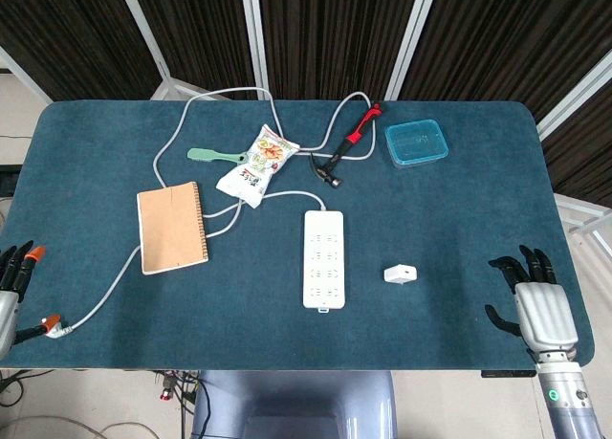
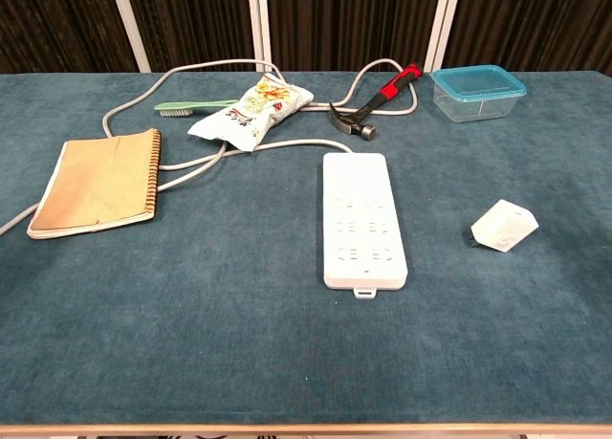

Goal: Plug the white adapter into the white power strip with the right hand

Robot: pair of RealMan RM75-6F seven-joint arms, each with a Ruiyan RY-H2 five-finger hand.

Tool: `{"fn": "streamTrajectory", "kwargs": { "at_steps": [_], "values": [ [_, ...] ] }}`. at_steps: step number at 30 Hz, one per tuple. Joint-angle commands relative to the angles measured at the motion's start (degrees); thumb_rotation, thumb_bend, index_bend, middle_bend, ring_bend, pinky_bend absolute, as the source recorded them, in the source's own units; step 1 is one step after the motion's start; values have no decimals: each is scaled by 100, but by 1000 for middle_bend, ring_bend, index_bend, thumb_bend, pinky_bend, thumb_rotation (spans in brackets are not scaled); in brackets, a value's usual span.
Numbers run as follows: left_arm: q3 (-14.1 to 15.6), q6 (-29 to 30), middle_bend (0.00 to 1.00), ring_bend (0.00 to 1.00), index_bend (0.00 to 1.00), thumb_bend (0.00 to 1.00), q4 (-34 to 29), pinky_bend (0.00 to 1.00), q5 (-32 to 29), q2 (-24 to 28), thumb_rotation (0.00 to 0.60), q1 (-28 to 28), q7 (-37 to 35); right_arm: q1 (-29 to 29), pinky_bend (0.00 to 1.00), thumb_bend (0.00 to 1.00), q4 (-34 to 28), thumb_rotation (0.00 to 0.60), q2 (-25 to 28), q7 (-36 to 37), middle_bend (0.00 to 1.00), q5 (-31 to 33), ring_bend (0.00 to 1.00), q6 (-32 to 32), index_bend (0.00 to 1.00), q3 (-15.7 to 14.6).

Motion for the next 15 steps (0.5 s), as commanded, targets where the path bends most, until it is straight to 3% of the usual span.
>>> {"fn": "streamTrajectory", "kwargs": {
  "at_steps": [1,7,15],
  "values": [
    [-2,-7,0,0,0,0,3,0,-1,1,600,-5,-21,448,0,345,-221,600,-203,-522,257,743,20,-608,262,248],
    [-7,-9,0,0,0,0,23,0,-2,2,600,-10,-84,899,0,345,76,600,-789,-982,264,1525,20,-1016,281,429],
    [-16,-71,0,0,0,0,0,0,-63,15,600,-26,-115,1279,0,345,603,600,-1462,-1238,288,2071,24,-1214,367,504]
  ]
}}
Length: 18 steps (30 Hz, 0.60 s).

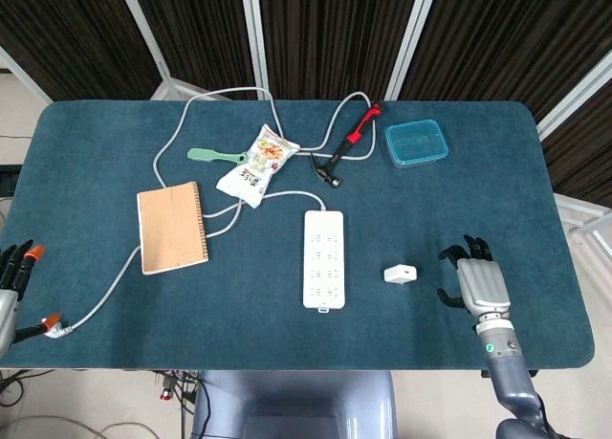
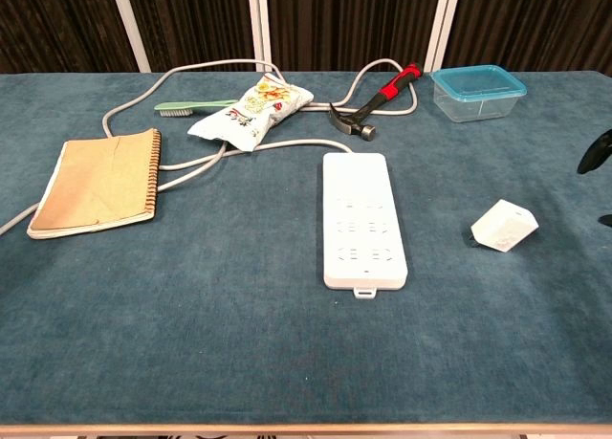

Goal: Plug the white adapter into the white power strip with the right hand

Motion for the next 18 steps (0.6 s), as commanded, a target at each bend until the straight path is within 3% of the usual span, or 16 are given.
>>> {"fn": "streamTrajectory", "kwargs": {
  "at_steps": [1,7,18],
  "values": [
    [-2,-23,0,0,0,0,-10,0,-25,4,600,-4,-13,155,0,345,237,600,-286,-78,294,175,27,-90,367,46],
    [-1,-61,0,0,0,0,-27,0,-40,13,600,-18,-24,378,0,344,555,600,-643,-149,366,415,75,-182,368,101],
    [14,-127,0,0,0,0,-57,0,-57,40,600,-38,-73,512,0,345,720,600,-954,-175,369,658,78,-185,370,52]
  ]
}}
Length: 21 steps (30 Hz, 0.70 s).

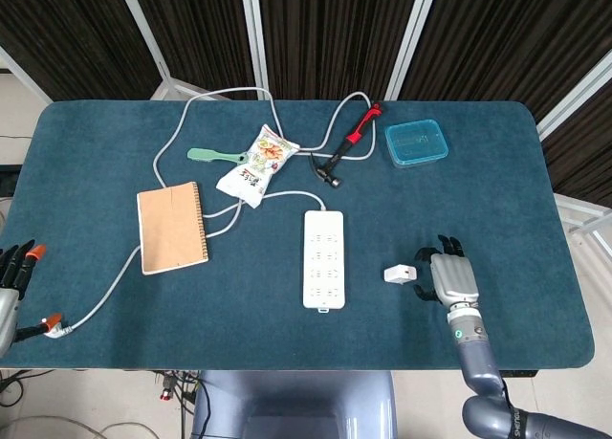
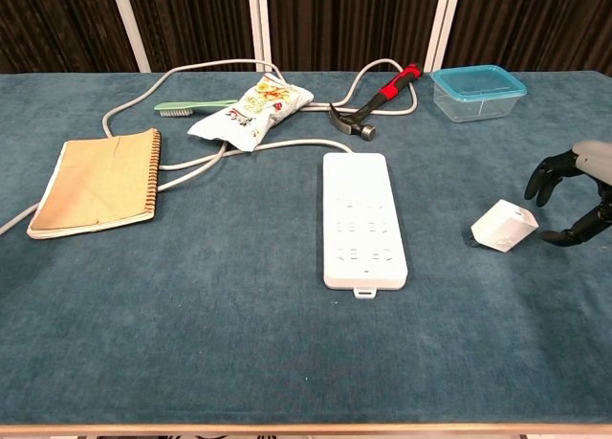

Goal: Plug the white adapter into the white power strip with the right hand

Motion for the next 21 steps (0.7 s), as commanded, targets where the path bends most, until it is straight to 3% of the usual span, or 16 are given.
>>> {"fn": "streamTrajectory", "kwargs": {
  "at_steps": [1,11,15,21],
  "values": [
    [3,-8,0,0,0,0,-7,0,4,0,600,-5,4,29,0,345,22,600,-95,25,371,24,79,5,376,-11],
    [11,-47,0,0,0,0,-23,0,-9,10,600,-20,-6,171,0,344,187,600,-339,-27,379,111,86,52,410,-10],
    [15,-59,0,0,0,0,-29,0,-13,13,600,-23,-16,192,0,359,258,600,-390,29,400,144,96,50,475,-1],
    [17,-74,0,0,0,0,-41,0,-17,16,600,-31,-3,185,0,480,280,600,-476,155,484,27,152,100,612,-59]
  ]
}}
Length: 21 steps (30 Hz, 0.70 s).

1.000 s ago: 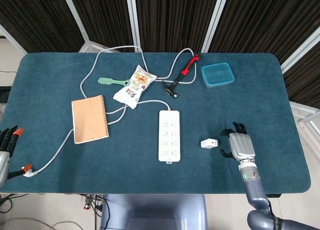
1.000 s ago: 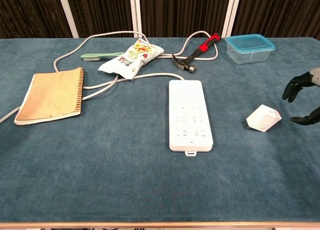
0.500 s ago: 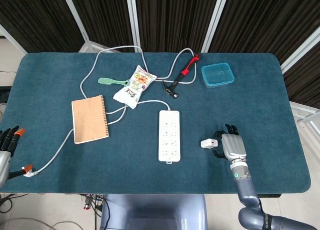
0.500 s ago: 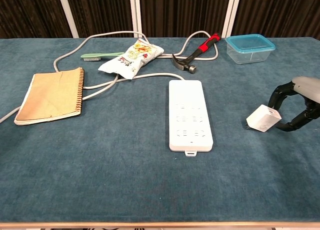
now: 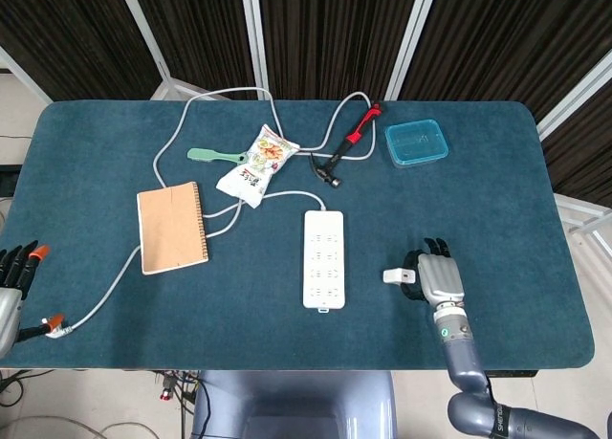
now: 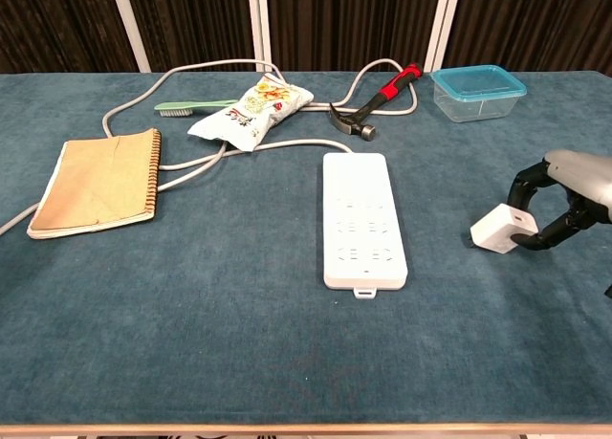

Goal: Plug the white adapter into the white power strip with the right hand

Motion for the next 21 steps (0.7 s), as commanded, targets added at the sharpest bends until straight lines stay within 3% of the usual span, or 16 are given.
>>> {"fn": "streamTrajectory", "kwargs": {
  "at_steps": [1,9,17,21],
  "values": [
    [0,-2,0,0,0,0,-2,0,-3,-1,600,-1,3,2,0,499,36,600,-56,62,506,-74,166,41,646,-19],
    [-1,-19,0,0,0,0,-6,0,-23,8,600,-5,-21,30,0,597,47,600,-92,65,584,-172,219,170,757,5],
    [0,-45,0,0,0,0,-18,0,-41,10,600,-14,-23,301,0,661,-571,600,260,-457,639,-480,261,346,821,192],
    [-6,-34,0,0,0,0,-28,0,-30,6,600,-18,-53,514,0,663,-937,600,418,-953,644,-259,262,322,826,347]
  ]
}}
